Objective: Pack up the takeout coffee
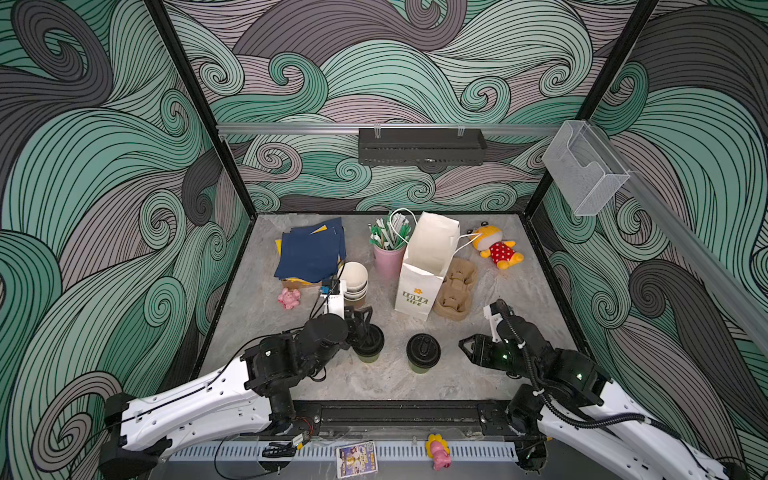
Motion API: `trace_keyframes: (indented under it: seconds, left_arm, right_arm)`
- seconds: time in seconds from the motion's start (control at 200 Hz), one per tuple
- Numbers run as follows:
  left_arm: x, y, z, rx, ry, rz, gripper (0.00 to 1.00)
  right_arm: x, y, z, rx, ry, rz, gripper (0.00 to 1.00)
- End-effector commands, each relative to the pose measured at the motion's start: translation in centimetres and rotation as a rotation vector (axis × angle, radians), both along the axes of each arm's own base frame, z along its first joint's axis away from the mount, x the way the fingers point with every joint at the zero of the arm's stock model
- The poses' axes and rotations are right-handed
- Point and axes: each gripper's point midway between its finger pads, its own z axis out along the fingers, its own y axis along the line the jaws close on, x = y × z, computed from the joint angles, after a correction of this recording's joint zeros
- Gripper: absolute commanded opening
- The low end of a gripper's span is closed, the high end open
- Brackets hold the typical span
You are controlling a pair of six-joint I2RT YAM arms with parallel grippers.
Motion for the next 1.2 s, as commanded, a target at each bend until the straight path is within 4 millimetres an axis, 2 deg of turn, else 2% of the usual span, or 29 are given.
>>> trace_keyframes:
  seconds: [0.0, 0.1, 0.215, 0.38, 0.465, 0.545, 0.625, 0.775, 0.945, 1.081, 1.196]
  left_arm:
    - [1.2, 4.9, 1.1, 0.043, -0.064, 0.215, 0.55]
    - [1.5, 6.5, 1.0, 0.092, -0.056, 0.253, 0.56]
    - [2.2, 7.3, 0.8, 0.124, -0.017, 0.262, 0.57]
    - [3.1, 7.0, 1.1, 0.121, -0.009, 0.247, 0.58]
    - [3.5, 6.5, 1.3, 0.108, -0.01, 0.232, 0.59]
    - [3.9, 5.2, 1.9, 0.102, -0.04, 0.176, 0.6]
    - [4.4, 4.0, 3.3, 0.08, -0.091, 0.141, 0.6]
    - [5.7, 2.1, 4.6, 0.104, -0.17, 0.094, 0.6]
    - [8.1, -0.5, 4.9, 0.178, -0.234, 0.068, 0.61]
    - [10.1, -3.3, 6.6, 0.196, -0.297, 0.027, 0.62]
    - [11.5, -5.2, 8.1, 0.216, -0.297, 0.0, 0.67]
  right_arm:
    - [1.2, -1.1, 1.4, -0.023, -0.056, -0.081, 0.46]
    - [1.8, -1.4, 1.8, -0.047, -0.076, -0.099, 0.46]
    - [2.4, -1.3, 2.3, -0.075, -0.086, -0.104, 0.47]
    - [2.8, -1.0, 2.5, -0.101, -0.074, -0.098, 0.48]
    - [3.1, -1.5, 2.3, -0.134, -0.07, -0.125, 0.48]
    - [3.8, -2.4, 2.3, -0.179, -0.081, -0.179, 0.48]
    - [4.7, -3.2, 2.4, -0.208, -0.086, -0.236, 0.48]
    - [6.4, -4.1, 1.6, -0.269, -0.023, -0.271, 0.48]
    - [9.9, -4.3, 0.6, -0.258, 0.087, -0.262, 0.48]
    - [12.7, -4.1, -1.0, -0.223, 0.204, -0.277, 0.47]
    - [14.2, -3.9, -2.2, -0.186, 0.289, -0.267, 0.45]
